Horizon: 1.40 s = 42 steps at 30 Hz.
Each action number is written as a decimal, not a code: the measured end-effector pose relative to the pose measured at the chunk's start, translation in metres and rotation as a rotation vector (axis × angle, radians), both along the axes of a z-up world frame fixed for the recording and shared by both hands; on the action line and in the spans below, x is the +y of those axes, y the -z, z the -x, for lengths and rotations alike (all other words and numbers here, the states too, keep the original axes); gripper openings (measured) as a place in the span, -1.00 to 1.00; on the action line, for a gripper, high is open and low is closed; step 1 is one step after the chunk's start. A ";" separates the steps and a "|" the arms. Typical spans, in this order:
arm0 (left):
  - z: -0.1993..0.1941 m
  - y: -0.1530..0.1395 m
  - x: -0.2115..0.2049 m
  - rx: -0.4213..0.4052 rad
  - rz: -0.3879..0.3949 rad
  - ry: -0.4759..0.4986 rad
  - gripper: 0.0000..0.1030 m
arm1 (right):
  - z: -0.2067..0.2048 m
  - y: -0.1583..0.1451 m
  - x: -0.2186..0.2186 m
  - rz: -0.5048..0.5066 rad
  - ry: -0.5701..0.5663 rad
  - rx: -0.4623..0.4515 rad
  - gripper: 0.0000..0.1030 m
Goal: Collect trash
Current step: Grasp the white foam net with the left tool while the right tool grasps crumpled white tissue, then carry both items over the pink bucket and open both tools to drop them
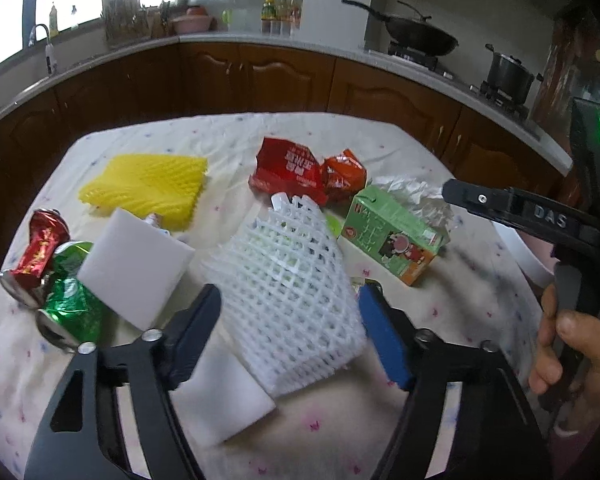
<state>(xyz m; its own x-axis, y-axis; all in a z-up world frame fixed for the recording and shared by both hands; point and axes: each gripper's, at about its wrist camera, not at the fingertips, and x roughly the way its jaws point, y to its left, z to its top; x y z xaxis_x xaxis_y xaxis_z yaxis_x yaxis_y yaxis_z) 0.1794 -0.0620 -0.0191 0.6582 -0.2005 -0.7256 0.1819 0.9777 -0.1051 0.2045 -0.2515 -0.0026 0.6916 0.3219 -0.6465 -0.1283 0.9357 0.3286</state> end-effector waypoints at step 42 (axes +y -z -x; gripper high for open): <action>0.031 -0.077 -0.110 -0.166 0.157 0.329 -0.81 | 0.121 -0.050 -0.137 -0.065 0.259 -0.150 -0.71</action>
